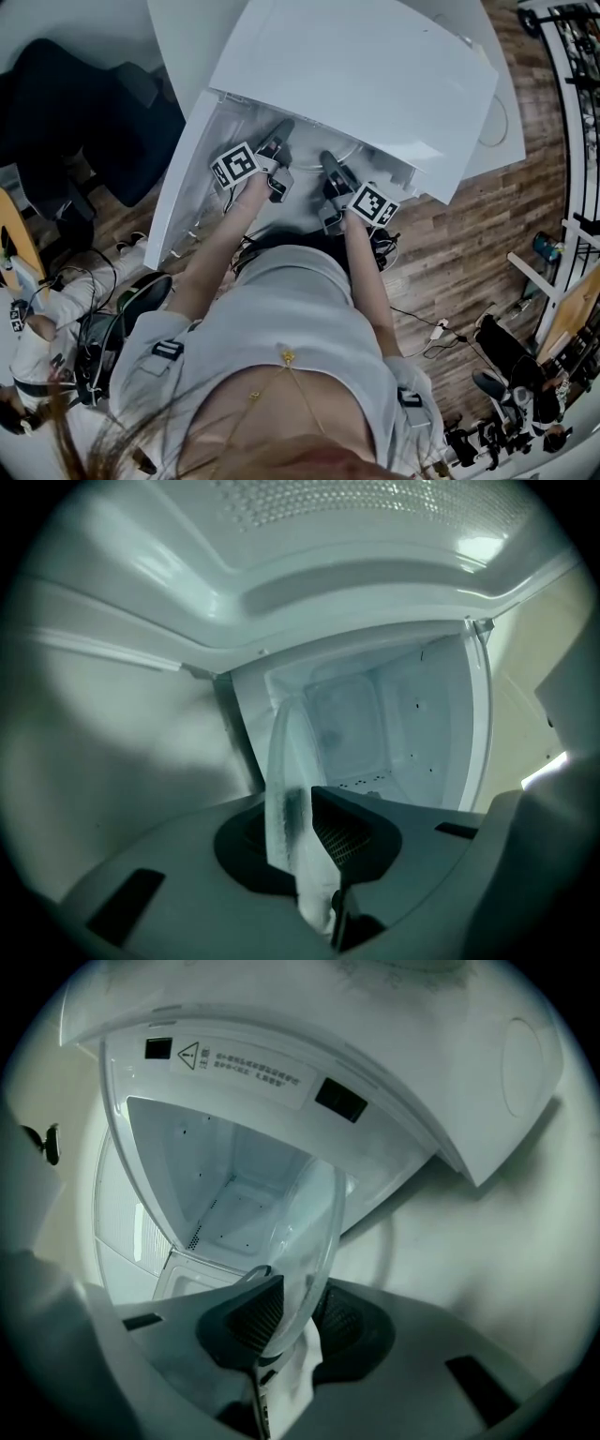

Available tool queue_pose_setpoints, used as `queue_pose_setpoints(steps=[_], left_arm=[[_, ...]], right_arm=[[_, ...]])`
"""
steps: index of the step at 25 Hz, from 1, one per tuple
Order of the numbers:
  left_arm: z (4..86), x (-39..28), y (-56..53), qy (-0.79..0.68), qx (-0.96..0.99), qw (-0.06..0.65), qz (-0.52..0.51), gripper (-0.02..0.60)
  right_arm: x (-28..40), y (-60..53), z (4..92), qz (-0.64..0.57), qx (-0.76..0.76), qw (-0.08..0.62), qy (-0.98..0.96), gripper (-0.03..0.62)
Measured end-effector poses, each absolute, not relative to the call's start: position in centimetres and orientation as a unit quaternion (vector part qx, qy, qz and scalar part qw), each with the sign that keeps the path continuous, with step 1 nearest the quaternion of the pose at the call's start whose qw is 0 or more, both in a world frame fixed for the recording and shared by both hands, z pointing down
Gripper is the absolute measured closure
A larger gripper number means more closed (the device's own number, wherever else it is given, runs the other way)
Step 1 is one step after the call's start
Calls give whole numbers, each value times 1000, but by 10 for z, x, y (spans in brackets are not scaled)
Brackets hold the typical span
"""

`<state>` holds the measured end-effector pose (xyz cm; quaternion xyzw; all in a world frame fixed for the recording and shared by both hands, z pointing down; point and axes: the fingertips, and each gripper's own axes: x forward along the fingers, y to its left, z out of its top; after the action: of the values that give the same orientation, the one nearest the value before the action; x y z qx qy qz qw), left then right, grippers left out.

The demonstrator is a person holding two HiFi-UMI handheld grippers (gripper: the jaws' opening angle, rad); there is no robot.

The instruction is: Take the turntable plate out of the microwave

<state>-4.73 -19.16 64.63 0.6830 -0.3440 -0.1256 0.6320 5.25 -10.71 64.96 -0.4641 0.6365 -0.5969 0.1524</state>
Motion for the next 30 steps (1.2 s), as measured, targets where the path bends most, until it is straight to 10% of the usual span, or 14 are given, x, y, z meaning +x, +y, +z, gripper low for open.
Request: queue_pose_setpoints(steps=[30], left_arm=[[626,-64,-156,-330,676,632,-186,522]], right_arm=[[74,-128,616,-528,-456,268,664,533]])
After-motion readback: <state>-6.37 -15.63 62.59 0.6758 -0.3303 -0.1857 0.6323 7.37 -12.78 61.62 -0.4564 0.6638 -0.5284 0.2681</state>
